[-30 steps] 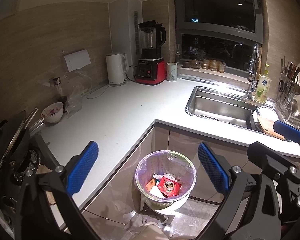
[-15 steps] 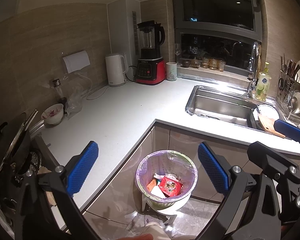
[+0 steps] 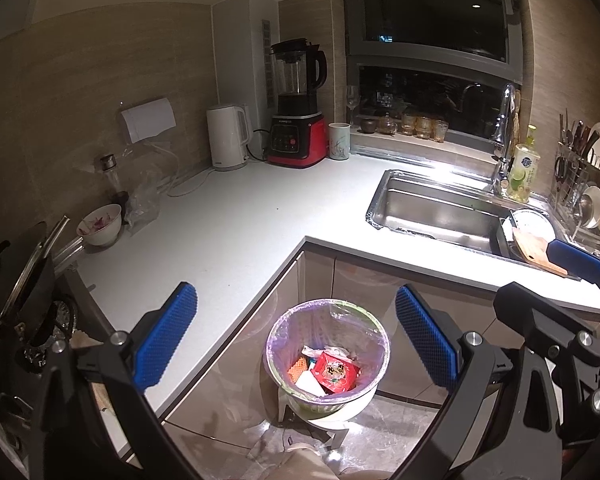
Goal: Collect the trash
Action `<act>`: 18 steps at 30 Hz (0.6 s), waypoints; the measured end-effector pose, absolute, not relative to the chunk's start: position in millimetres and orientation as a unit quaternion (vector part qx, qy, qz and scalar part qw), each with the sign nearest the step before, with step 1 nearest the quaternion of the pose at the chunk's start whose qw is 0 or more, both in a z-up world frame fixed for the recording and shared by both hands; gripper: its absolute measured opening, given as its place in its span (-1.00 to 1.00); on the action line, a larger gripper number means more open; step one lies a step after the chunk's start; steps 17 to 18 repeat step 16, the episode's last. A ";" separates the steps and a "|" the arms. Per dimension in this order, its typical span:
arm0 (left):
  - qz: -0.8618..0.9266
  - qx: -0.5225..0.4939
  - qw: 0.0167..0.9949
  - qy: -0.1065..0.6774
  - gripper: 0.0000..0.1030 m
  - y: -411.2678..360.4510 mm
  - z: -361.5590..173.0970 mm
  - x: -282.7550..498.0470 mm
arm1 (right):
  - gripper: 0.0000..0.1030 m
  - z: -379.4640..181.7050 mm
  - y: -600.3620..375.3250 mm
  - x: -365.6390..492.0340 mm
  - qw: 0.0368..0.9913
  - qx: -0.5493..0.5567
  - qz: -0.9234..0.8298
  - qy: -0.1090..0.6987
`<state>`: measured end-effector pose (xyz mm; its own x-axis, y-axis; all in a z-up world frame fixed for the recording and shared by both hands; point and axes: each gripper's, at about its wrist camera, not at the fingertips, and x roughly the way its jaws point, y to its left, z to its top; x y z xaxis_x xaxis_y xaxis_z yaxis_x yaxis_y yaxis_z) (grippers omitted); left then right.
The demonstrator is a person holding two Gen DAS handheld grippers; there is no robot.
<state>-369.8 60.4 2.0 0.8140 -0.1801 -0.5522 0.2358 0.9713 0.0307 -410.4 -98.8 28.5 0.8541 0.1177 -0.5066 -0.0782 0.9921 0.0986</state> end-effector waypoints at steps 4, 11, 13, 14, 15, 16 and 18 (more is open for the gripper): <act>-0.103 0.042 0.953 0.281 0.85 61.5 1.4 -367.7 | 0.96 27.8 -101.2 -408.5 0.962 0.044 0.052 0.265; -0.103 0.048 0.951 0.289 0.85 59.1 -0.3 -360.9 | 0.96 26.1 -104.8 -403.0 0.960 0.045 0.051 0.271; -0.101 0.049 0.951 0.288 0.85 58.7 -1.0 -358.6 | 0.96 25.6 -105.3 -401.2 0.960 0.043 0.050 0.272; -0.099 0.049 0.951 0.288 0.85 58.4 -1.6 -357.3 | 0.96 25.0 -105.8 -400.2 0.960 0.043 0.049 0.273; -0.099 0.049 0.951 0.289 0.85 58.1 -2.2 -355.9 | 0.96 24.5 -106.1 -399.1 0.959 0.043 0.048 0.274; -0.100 0.048 0.950 0.292 0.85 57.9 -3.1 -353.7 | 0.96 24.0 -106.5 -397.6 0.959 0.043 0.048 0.276; -0.100 0.048 0.950 0.292 0.85 57.9 -3.1 -353.7 | 0.96 24.0 -106.5 -397.6 0.959 0.043 0.048 0.276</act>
